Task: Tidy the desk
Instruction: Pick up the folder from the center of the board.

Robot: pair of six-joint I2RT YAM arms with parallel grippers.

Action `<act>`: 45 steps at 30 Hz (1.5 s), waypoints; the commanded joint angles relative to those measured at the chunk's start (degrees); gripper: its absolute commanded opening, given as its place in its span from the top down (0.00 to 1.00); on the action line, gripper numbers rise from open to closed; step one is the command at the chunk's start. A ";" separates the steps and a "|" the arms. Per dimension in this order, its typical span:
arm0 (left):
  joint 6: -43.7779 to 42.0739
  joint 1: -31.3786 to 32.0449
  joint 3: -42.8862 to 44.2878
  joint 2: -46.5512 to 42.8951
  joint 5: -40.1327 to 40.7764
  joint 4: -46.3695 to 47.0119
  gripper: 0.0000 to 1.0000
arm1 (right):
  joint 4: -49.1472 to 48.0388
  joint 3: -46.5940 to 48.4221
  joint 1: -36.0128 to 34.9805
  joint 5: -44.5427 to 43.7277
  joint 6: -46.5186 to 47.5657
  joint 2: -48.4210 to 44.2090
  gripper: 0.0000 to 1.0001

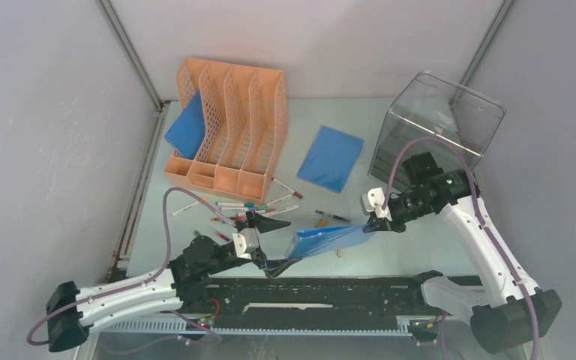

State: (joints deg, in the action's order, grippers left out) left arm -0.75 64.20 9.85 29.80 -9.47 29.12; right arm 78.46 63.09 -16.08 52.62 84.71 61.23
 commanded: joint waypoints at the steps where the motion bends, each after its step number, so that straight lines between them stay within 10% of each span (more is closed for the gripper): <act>1: -4.08 -0.04 0.74 2.65 -1.76 4.01 0.03 | 1.00 -0.04 -0.13 2.58 1.78 -0.21 1.00; 24: -0.70 -0.09 19.64 16.94 -3.96 -21.77 0.33 | -2.36 -1.57 -3.70 -1.63 -1.03 0.86 1.00; 34: -1.55 -0.13 25.73 22.45 -5.94 -27.68 0.65 | -2.43 -1.65 -4.01 -1.93 -1.21 0.99 1.00; 38: -2.43 -0.13 26.95 22.81 -6.41 -28.77 0.99 | -2.54 -1.60 -4.13 -2.08 -1.36 0.99 1.00; 45: -2.85 -0.30 26.49 19.39 -4.54 -28.76 1.00 | -3.05 -1.65 -4.24 -1.23 -2.44 0.78 0.94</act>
State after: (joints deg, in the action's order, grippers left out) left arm -2.57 64.18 34.54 52.10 -15.18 0.45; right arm 76.27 61.52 -19.79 48.97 83.35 62.46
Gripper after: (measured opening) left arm 0.258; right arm 0.013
